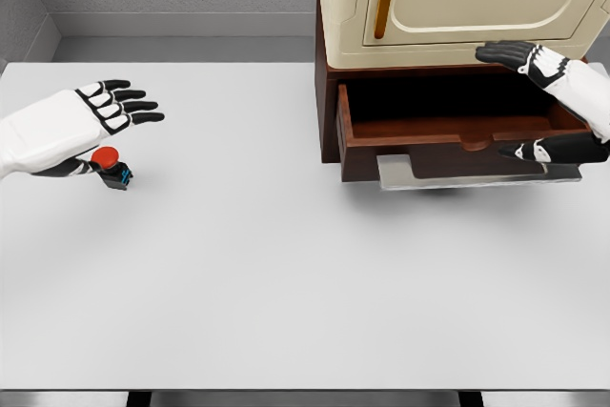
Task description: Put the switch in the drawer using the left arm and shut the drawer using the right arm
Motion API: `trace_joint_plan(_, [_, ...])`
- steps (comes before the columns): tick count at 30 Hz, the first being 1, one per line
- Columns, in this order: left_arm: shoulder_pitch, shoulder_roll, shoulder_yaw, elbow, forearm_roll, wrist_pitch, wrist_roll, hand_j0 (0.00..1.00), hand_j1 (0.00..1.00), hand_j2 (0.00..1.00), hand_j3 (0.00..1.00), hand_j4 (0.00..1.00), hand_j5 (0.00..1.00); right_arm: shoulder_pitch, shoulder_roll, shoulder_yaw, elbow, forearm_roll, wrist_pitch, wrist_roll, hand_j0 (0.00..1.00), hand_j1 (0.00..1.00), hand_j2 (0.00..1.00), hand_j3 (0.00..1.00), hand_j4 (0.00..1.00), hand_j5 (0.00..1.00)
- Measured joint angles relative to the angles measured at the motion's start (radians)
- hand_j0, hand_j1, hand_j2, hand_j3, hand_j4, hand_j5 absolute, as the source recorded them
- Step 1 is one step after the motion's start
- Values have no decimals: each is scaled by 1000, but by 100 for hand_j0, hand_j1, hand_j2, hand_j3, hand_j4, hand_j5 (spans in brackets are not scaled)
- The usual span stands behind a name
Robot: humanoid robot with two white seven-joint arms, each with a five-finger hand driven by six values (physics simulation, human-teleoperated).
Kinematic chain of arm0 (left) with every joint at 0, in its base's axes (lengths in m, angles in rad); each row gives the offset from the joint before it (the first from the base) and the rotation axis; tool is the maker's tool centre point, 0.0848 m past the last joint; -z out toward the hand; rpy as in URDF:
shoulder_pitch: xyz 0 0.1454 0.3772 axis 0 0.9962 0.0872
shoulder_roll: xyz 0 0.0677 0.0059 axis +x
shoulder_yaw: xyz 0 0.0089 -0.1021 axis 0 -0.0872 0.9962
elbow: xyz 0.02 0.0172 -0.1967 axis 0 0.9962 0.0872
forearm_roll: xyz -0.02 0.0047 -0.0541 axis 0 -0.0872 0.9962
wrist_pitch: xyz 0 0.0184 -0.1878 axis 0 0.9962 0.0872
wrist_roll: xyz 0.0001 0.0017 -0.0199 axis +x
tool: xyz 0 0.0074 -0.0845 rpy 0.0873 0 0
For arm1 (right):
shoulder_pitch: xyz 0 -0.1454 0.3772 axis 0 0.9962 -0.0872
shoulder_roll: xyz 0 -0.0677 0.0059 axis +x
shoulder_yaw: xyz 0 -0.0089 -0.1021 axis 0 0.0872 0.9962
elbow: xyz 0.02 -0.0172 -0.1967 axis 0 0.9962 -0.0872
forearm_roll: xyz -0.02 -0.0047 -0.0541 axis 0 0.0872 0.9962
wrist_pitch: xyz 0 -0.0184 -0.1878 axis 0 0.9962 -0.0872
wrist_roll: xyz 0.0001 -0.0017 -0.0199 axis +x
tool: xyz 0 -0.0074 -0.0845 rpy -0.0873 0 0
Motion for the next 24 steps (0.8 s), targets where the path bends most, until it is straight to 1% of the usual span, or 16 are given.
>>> trace_joint_plan(2, [0, 0, 0, 0, 1, 0, 0, 100, 100, 100, 100, 100, 100, 6, 1, -6, 0, 1, 0, -1, 100, 100, 100, 100, 100, 100])
trace_joint_plan(3, [0, 0, 0, 0, 1, 0, 0, 100, 100, 100, 100, 100, 100, 29, 2, -10, 0, 2, 0, 0, 100, 100, 100, 100, 100, 100])
trace_joint_plan(7, [2, 5, 0, 0, 0, 0, 0, 100, 100, 100, 100, 100, 100, 35, 5, -23, 0, 4, 0, 1, 100, 100, 100, 100, 100, 100])
trace_joint_plan(14, [3, 93, -15, 8, -2, 0, -4, 100, 100, 100, 100, 100, 100, 41, 42, -68, 1, 6, 0, 3, 100, 100, 100, 100, 100, 100])
trace_joint_plan(17, [-3, 98, -39, 45, -12, 0, -44, 100, 100, 100, 100, 100, 100, 48, 45, -77, 1, 6, 0, 3, 100, 100, 100, 100, 100, 100])
trace_joint_plan(20, [-9, 72, -51, 77, -18, 0, -113, 100, 100, 100, 100, 100, 100, 48, 46, -80, 1, 5, 0, 3, 100, 100, 100, 100, 100, 100])
trace_joint_plan(23, [-40, 30, -59, 101, -21, 0, -188, 100, 100, 100, 100, 100, 100, 48, 46, -81, 1, 6, 0, 3, 100, 100, 100, 100, 100, 100])
trace_joint_plan(24, [-60, 17, -67, 111, -21, 0, -206, 100, 100, 100, 100, 100, 100, 48, 46, -82, 1, 6, 0, 3, 100, 100, 100, 100, 100, 100])
